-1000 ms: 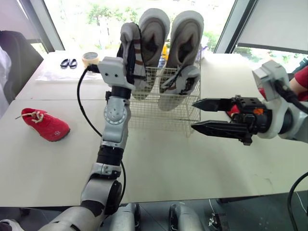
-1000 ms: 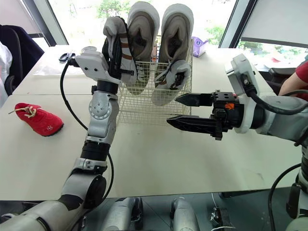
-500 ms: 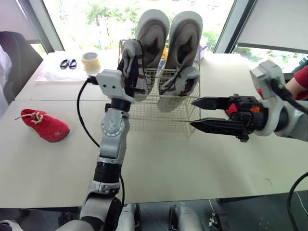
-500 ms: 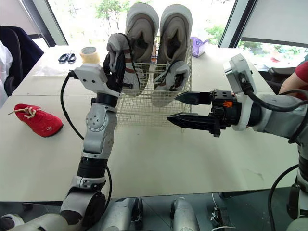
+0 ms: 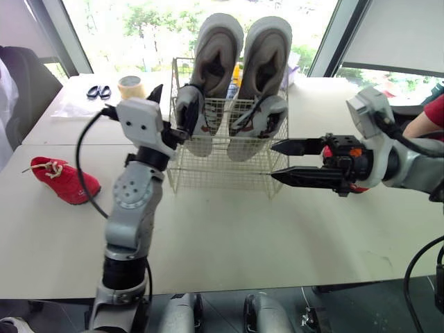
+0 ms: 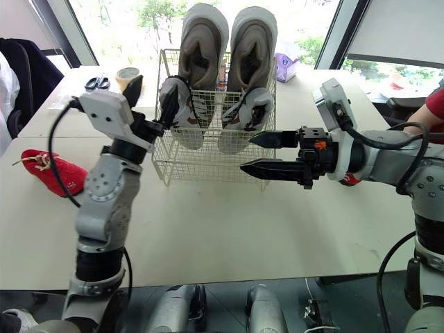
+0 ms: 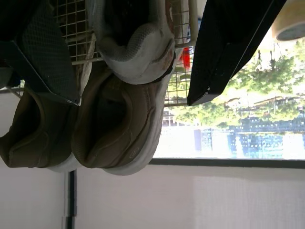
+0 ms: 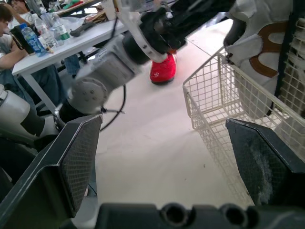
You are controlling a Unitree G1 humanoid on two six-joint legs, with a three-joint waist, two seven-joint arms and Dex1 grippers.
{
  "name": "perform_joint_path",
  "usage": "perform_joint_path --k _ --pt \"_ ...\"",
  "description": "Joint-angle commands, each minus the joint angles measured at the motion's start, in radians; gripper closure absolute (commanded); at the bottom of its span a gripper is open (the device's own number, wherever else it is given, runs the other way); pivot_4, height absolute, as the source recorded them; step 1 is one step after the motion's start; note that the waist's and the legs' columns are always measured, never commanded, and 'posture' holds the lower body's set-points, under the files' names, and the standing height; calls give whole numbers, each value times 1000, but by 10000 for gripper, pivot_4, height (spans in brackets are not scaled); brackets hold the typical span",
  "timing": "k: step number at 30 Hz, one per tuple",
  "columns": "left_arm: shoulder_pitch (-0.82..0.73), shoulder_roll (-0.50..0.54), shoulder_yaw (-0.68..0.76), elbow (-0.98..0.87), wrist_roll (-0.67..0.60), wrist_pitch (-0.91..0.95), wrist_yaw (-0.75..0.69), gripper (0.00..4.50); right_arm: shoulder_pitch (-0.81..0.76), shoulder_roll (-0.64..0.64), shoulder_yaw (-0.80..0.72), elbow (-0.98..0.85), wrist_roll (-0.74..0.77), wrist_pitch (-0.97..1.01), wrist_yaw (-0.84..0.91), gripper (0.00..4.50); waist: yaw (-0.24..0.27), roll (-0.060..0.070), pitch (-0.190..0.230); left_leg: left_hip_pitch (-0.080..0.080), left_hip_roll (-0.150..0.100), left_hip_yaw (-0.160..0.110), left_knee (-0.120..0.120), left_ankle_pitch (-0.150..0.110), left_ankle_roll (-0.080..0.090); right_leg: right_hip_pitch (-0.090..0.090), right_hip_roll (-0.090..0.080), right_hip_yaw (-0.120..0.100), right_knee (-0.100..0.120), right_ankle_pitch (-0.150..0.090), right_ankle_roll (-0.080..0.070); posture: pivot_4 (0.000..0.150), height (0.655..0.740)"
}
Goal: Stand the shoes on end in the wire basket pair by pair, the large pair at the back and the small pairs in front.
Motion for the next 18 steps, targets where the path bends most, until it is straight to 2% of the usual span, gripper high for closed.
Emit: perform_joint_path --k 1,4,6,7,10,11,15,18 --pt "-105 111 170 -105 -277 245 -54 8478 -6 8 -49 65 -66 -54 -9 0 0 0 0 0 0 0 0 0 0 0 0 0 0 0 0 1500 7351" --pt "-118 255 325 -96 -569 443 -124 8478 -27 29 -96 126 -107 -102 -40 0 -4 1 0 0 0 0 0 0 -1 0 0 0 0 0 0 1500 7351" --pt "-88 322 392 -81 -696 520 -147 3203 -43 40 -126 146 -112 -119 -55 0 -4 3 1 0 0 0 0 2 -3 0 0 0 0 0 0 1500 7351" --pt "-62 331 413 -79 -767 536 -157 407 -45 42 -137 154 -123 -130 -63 0 -4 4 1 0 0 0 -1 4 -6 0 0 0 0 0 1 1500 7351" --pt "60 327 418 -118 -947 592 -167 407 1 31 -188 200 -227 -210 -112 0 1 3 1 1 0 0 -1 4 -8 1 1 0 0 0 1 1500 7351" --pt "91 331 409 -135 -979 599 -166 407 15 30 -205 212 -248 -227 -123 0 2 3 1 1 0 0 -1 4 -8 1 1 0 0 0 1 1500 7351" --pt "246 298 277 -231 -953 559 -212 407 77 56 -268 310 -415 -404 -208 0 3 3 1 1 -2 0 0 4 -7 3 0 0 -2 0 0 1500 7351" --pt "270 213 196 -226 -877 486 -172 407 187 81 -278 317 -510 -489 -230 0 3 4 0 2 -3 1 0 4 -8 4 1 0 -2 0 0 1500 7351"
